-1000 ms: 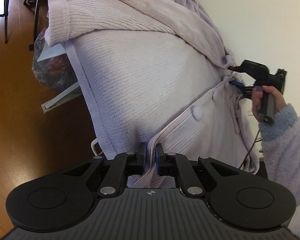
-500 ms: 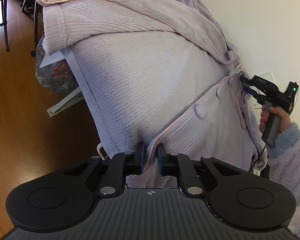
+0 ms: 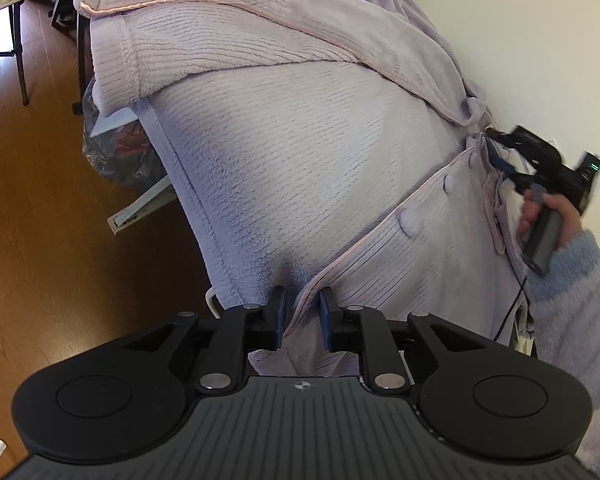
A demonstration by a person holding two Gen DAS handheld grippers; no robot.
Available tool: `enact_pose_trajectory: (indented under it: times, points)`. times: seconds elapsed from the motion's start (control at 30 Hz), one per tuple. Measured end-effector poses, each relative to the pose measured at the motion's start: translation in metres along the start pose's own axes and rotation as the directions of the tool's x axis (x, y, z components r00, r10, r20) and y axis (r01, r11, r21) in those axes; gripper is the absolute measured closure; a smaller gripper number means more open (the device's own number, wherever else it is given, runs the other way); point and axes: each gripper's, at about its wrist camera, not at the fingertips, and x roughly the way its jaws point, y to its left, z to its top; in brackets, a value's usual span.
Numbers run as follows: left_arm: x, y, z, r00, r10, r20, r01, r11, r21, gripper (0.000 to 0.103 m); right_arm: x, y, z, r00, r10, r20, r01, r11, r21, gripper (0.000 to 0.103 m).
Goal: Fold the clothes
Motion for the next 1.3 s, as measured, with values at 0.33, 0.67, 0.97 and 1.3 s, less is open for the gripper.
enact_pose_trajectory:
  times: [0.33,0.67,0.97,1.3]
  points:
    - [0.001,0.003,0.004,1.0,-0.004,-0.028,0.004,1.0,-0.01,0.08,-0.001,-0.025,0.016,0.997,-0.02,0.072,0.016,0.999,0.05,0.042]
    - [0.002,0.005,0.007,0.999,0.024,-0.048,-0.024,1.0,0.001,0.063,0.027,0.009,-0.018,0.996,-0.081,0.025,0.082,0.997,-0.017,0.027]
    - [-0.004,-0.012,0.015,0.989,0.136,-0.051,-0.129,0.983,0.132,0.046,-0.051,0.011,-0.047,0.993,-0.009,0.116,0.0,0.997,0.081,0.026]
    - [-0.033,0.01,0.019,0.96,0.281,0.022,-0.281,0.959,0.017,0.042,-0.152,-0.049,-0.061,0.957,-0.259,0.13,0.217,0.937,0.272,0.024]
